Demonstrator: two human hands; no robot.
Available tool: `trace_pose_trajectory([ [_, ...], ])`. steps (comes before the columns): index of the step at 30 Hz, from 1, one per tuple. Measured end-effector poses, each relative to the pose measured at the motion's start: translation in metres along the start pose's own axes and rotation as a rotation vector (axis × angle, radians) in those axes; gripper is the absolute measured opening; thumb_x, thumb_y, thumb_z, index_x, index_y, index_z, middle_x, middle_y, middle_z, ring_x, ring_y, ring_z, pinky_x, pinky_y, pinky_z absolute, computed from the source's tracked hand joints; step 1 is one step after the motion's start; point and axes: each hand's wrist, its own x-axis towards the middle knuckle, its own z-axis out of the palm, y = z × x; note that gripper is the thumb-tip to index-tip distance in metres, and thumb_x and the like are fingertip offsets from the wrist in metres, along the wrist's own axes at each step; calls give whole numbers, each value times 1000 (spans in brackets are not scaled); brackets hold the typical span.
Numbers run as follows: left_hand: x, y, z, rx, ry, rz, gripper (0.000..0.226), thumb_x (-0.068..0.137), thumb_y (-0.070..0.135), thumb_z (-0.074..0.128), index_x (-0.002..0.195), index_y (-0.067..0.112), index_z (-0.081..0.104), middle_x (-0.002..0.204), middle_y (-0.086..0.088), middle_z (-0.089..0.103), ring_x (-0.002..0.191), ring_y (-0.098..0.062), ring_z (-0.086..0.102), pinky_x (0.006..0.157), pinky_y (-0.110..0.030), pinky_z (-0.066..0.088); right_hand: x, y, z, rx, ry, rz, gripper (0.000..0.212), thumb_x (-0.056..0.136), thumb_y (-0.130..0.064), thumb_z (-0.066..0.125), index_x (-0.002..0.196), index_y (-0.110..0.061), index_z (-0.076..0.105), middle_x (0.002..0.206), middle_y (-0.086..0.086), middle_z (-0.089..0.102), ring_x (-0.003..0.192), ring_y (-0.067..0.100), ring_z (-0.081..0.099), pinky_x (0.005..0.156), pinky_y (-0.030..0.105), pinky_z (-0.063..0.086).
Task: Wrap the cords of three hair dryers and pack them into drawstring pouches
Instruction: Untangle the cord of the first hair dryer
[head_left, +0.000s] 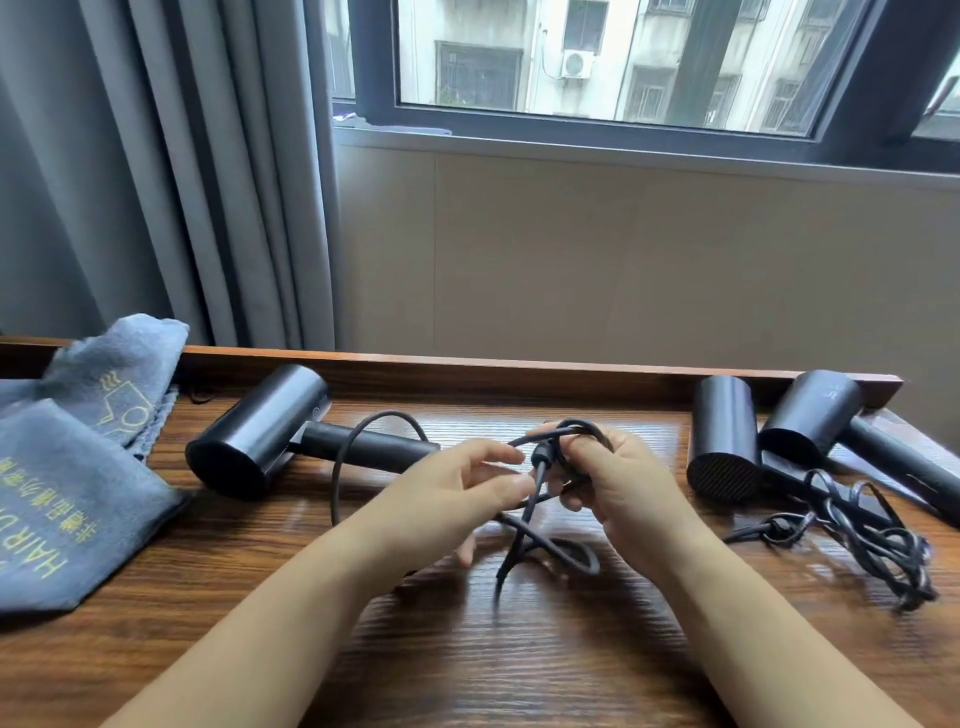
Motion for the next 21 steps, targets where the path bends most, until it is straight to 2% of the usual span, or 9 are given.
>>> trace_pose_trajectory([
  [2, 2, -2, 1, -2, -34, -23, 44, 81, 46, 72, 119, 30, 58, 107, 3, 75, 82, -34, 66, 67, -38, 54, -2, -1, 2, -22, -63, 8, 30, 99, 1, 41, 98, 0, 70, 69, 7, 67, 56, 12, 58, 47, 24, 37],
  [4, 4, -5, 1, 9, -61, -18, 45, 76, 39, 76, 116, 30, 59, 101, 1, 77, 91, -23, 71, 86, -40, 54, -2, -1, 2, 10, -76, 23, 34, 97, 5, 39, 109, -6, 69, 74, 8, 66, 58, 12, 56, 51, 25, 44],
  [7, 3, -7, 2, 142, -101, 79, 24, 77, 31, 73, 99, 22, 70, 88, -1, 75, 77, -5, 65, 78, -29, 51, 2, -2, 0, 77, -38, 58, 34, 94, 6, 37, 111, -7, 64, 65, 9, 54, 55, 14, 50, 53, 26, 46],
  [10, 2, -6, 0, 193, -23, 180, 15, 73, 24, 58, 82, 23, 70, 89, -3, 74, 72, -8, 58, 72, -32, 49, 8, -1, -3, 113, 61, 114, 30, 93, -3, 40, 80, -13, 64, 58, 4, 48, 57, 17, 44, 54, 28, 38],
  [12, 2, -1, -4, -81, -5, 237, 15, 72, 13, 51, 70, 21, 63, 77, -13, 71, 69, -19, 57, 63, -31, 48, 12, 2, -7, 91, 172, 172, 35, 95, -13, 48, 64, -20, 62, 57, 0, 49, 55, 13, 42, 51, 26, 31],
  [14, 1, 5, -12, -438, 27, 296, 14, 72, 9, 46, 65, 16, 55, 54, -13, 53, 49, -23, 47, 48, -29, 40, 16, 6, -11, 51, 246, 210, 23, 95, -18, 52, 75, -20, 63, 58, -4, 51, 54, 9, 43, 48, 23, 25],
  [16, -2, 12, -19, -752, 30, 375, 3, 71, 15, 51, 69, 13, 52, 45, -3, 36, 33, -15, 30, 42, -25, 26, 18, 10, -15, 32, 262, 227, 12, 97, -20, 54, 88, -20, 62, 67, -1, 55, 57, 9, 45, 52, 25, 25],
  [17, -3, 14, -24, -873, 18, 407, 8, 71, 20, 53, 72, 12, 51, 45, 1, 32, 30, -11, 24, 40, -23, 23, 19, 11, -15, 27, 268, 231, 9, 98, -21, 54, 94, -19, 62, 72, 1, 57, 61, 11, 47, 53, 26, 28],
  [21, -3, 11, -40, -1185, -330, 456, 34, 91, 27, 33, 76, 4, 53, 50, 0, 29, 33, -11, 17, 41, -26, 23, 20, 13, -13, -6, 301, 196, 12, 101, -20, 51, 110, -19, 60, 88, 4, 65, 71, 13, 53, 54, 25, 39],
])
